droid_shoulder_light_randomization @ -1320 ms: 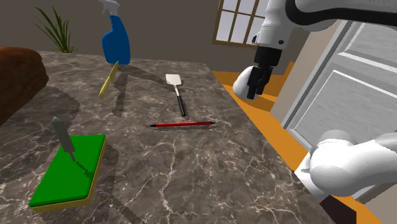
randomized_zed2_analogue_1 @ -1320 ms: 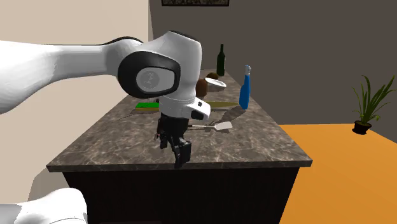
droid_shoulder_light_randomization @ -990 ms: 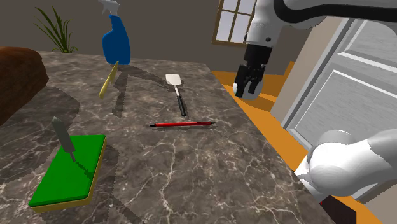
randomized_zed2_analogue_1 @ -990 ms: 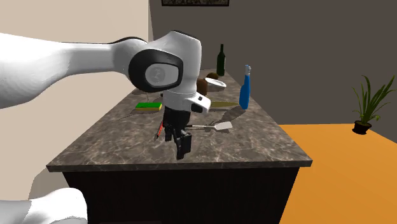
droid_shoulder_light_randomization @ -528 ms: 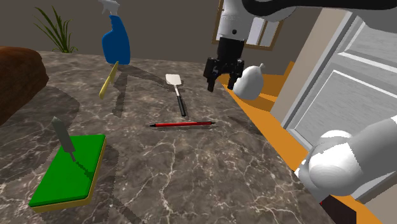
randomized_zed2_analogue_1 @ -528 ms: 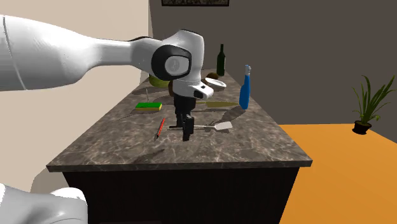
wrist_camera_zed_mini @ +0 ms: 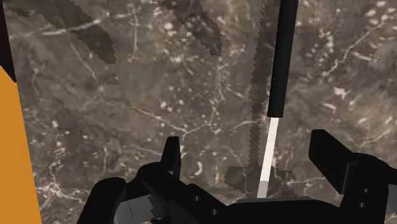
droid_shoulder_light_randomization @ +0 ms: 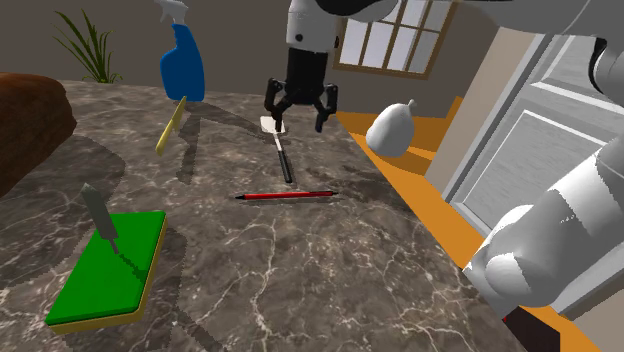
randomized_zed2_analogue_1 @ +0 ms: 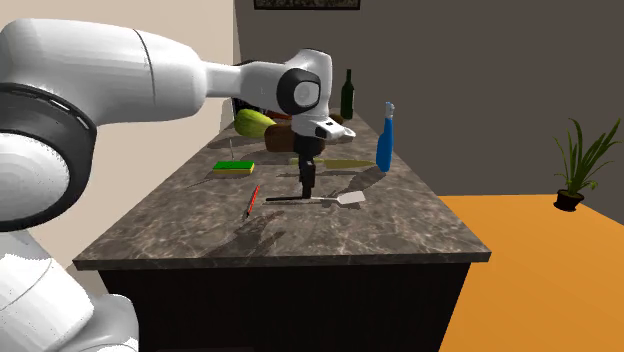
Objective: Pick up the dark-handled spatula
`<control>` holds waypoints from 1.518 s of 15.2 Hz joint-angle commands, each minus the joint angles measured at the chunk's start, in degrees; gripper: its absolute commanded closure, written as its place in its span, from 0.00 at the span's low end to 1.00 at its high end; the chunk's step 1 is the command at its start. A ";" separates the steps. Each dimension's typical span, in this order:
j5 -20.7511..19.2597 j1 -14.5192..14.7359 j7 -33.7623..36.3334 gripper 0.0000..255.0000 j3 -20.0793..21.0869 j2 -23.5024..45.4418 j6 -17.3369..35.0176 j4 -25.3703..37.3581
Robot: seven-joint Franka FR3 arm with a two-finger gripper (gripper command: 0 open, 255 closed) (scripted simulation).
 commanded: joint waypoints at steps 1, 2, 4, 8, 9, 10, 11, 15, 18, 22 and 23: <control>-2.00 -0.06 5.36 0.00 1.24 5.09 -0.34 5.40; -3.11 0.11 7.92 0.00 1.74 7.65 -0.69 8.22; -3.59 0.33 9.01 0.00 1.82 8.73 -0.10 8.65; -3.50 0.34 8.81 0.00 1.79 8.51 3.02 5.32; -3.49 0.35 8.77 0.00 1.80 8.49 3.79 4.53; -3.48 0.35 8.73 0.00 1.80 8.48 4.56 3.75; -3.47 0.35 8.71 0.00 1.80 8.46 5.01 3.29; -3.50 0.33 8.69 1.00 1.78 8.57 4.99 3.41; -3.50 0.33 8.68 1.00 1.78 8.56 4.99 3.39; -3.47 0.35 8.72 1.00 1.80 8.48 5.01 3.31; -3.48 0.35 8.75 1.00 1.80 8.47 4.24 4.07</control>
